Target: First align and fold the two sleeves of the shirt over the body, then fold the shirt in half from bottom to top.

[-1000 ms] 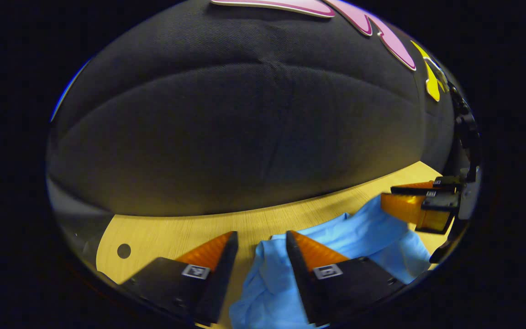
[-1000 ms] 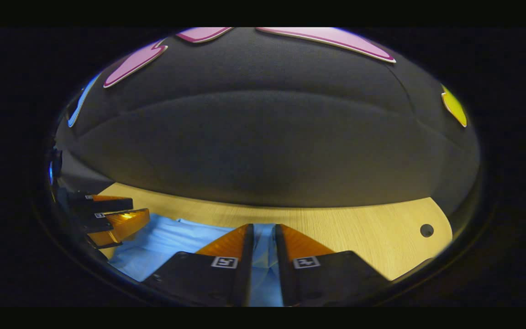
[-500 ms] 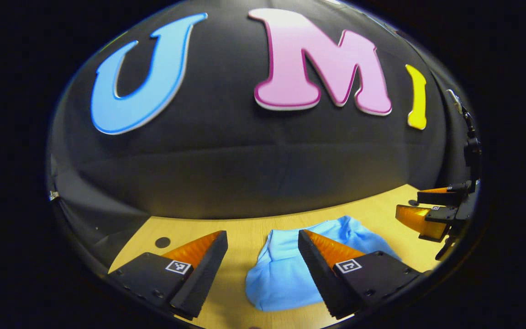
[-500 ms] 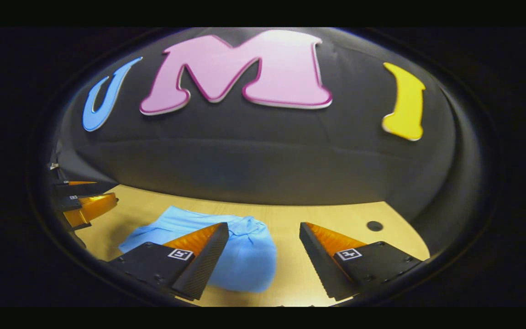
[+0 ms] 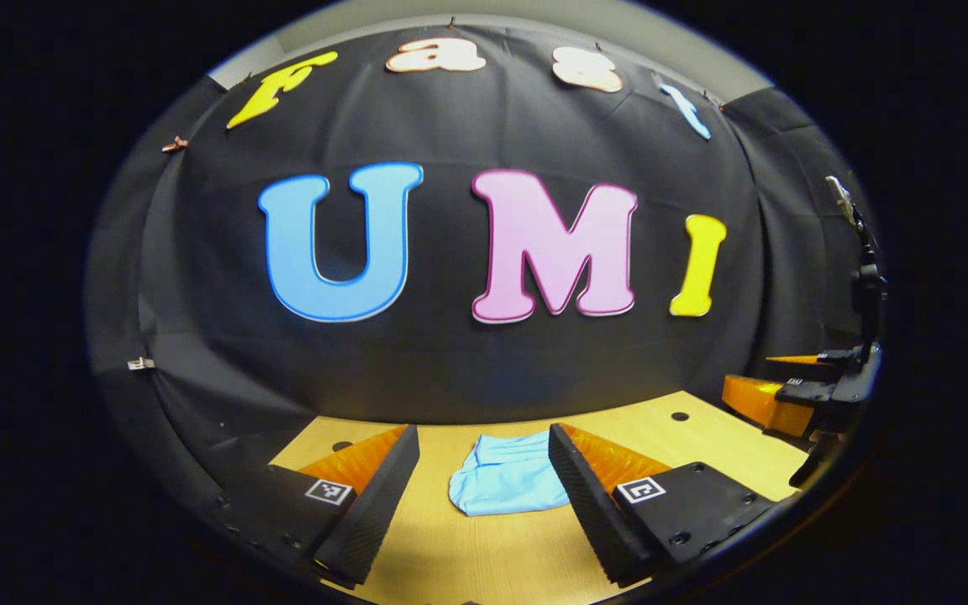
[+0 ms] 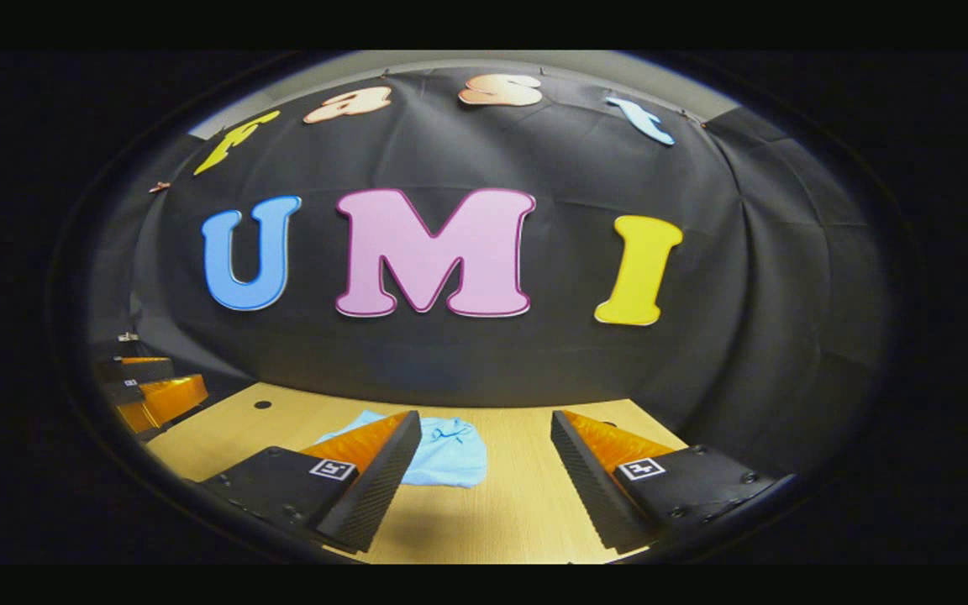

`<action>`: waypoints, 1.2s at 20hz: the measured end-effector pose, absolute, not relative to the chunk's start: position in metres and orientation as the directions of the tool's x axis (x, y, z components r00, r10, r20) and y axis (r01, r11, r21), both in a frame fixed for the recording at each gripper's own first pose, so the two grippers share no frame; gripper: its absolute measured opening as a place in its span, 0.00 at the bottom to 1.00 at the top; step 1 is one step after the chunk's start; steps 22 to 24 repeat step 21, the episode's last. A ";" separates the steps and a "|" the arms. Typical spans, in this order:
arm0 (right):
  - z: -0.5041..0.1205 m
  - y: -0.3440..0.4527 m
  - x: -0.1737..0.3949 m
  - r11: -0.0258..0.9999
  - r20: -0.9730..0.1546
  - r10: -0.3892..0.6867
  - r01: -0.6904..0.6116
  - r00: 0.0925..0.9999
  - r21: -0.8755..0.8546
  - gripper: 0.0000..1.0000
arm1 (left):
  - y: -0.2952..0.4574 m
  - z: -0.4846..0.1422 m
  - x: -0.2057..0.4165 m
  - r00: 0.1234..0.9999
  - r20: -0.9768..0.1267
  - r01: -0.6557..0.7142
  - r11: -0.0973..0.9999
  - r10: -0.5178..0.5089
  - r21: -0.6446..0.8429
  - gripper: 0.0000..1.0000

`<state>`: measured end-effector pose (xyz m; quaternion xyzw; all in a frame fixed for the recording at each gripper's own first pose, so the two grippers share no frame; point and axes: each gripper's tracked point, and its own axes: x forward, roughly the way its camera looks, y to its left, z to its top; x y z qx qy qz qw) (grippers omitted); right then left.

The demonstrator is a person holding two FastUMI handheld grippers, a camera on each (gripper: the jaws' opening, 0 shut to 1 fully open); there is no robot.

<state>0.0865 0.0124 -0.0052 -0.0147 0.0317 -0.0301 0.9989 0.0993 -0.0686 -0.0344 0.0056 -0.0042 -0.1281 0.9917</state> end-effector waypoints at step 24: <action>0.000 0.036 -0.141 0.997 -0.071 -0.070 0.071 0.995 0.003 0.97 | -0.022 -0.054 -0.109 0.967 -0.023 0.253 0.967 -0.254 -0.038 0.99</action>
